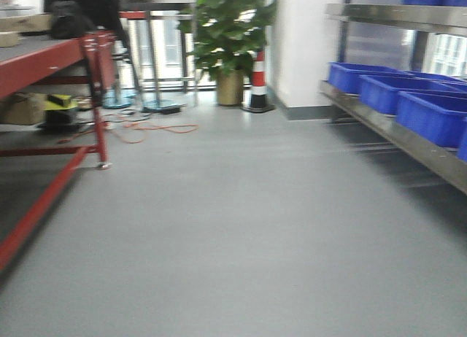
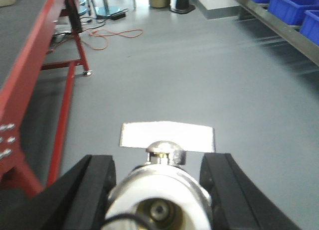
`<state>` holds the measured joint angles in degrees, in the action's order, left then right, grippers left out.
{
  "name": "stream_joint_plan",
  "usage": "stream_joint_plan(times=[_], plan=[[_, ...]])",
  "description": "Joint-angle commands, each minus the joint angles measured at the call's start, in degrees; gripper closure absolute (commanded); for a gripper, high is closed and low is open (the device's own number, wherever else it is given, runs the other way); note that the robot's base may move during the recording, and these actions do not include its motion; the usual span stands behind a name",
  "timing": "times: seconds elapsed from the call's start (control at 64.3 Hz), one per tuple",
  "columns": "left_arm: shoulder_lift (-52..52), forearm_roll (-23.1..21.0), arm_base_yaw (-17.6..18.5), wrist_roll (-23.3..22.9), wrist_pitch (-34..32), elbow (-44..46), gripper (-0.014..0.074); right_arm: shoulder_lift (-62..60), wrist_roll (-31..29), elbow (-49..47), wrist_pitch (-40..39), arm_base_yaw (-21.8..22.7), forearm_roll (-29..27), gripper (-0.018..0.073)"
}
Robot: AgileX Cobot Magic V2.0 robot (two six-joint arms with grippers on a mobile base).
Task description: Place valve from conveyor to right shelf box
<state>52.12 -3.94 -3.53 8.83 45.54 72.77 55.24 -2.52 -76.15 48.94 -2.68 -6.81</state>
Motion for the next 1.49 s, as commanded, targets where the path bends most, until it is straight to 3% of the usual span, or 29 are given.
stream_joint_plan(times=[0.0, 1.477], plan=[[-0.3, -0.6, 0.3, -0.4, -3.3, 0.3, 0.0707, -0.6, -0.5, -1.0, -4.4, 0.2, 0.4, 0.0721], [-0.3, -0.6, 0.3, -0.4, -3.3, 0.3, 0.0707, -0.6, -0.5, -1.0, -4.4, 0.2, 0.4, 0.0721]])
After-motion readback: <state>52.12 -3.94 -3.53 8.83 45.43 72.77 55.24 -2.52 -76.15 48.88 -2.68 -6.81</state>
